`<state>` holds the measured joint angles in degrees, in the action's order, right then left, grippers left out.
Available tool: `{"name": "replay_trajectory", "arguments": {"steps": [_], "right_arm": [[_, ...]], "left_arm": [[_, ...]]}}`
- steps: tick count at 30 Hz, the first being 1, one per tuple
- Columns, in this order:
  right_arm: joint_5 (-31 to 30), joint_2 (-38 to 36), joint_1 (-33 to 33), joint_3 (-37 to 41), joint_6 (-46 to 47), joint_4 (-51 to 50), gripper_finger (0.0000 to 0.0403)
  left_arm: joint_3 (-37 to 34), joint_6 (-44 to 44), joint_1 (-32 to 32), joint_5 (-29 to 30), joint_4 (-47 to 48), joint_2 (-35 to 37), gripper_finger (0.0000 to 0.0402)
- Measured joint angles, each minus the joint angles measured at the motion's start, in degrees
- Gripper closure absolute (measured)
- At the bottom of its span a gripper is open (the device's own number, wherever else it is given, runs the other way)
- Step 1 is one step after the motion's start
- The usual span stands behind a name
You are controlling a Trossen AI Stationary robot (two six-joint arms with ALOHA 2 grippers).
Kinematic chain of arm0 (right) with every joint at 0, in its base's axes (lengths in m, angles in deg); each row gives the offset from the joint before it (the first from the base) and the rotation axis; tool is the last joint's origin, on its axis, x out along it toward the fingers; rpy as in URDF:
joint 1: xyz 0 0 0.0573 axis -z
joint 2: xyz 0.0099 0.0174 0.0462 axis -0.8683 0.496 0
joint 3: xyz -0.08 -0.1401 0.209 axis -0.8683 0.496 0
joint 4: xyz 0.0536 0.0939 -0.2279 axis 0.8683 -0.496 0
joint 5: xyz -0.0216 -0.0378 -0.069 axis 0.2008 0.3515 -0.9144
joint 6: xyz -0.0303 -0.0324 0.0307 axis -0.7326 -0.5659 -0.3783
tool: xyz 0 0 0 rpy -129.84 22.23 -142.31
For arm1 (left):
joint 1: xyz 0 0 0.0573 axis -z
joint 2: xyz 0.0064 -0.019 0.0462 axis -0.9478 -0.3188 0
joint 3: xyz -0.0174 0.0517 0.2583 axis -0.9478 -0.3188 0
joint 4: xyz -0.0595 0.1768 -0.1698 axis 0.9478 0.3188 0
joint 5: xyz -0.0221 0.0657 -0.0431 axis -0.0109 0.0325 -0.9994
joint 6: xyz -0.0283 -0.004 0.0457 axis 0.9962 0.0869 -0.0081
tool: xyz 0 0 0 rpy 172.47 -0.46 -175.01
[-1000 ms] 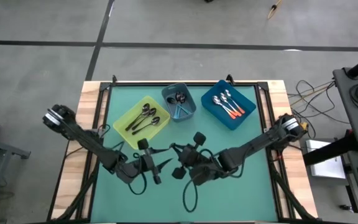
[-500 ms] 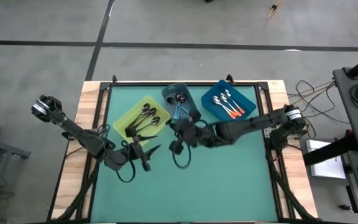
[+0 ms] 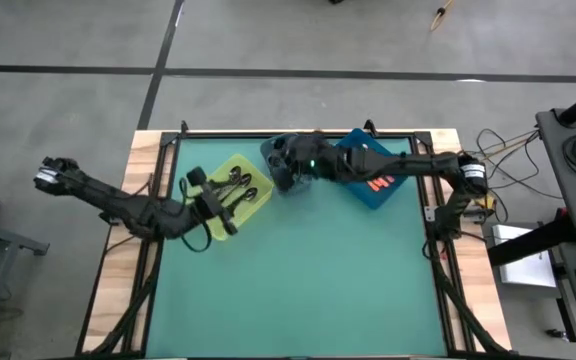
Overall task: Sort silverware by color (type)
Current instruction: Put the blue spoon into the dark blue bin
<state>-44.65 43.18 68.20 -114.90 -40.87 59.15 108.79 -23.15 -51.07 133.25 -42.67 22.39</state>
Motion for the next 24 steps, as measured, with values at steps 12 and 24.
{"name": "replay_trajectory", "arguments": {"steps": [12, 24], "right_arm": [[14.9, 2.3, 13.2, 0.0, 8.6, 1.4, 0.039], [16.3, 6.3, 16.0, 0.0, 11.4, 1.8, 0.039]], "left_arm": [[0.0, -7.0, -22.6, -18.7, -0.2, 3.7, 0.0235], [-0.7, -4.5, -42.7, -37.5, -1.5, 3.1, 0.0235]]}}
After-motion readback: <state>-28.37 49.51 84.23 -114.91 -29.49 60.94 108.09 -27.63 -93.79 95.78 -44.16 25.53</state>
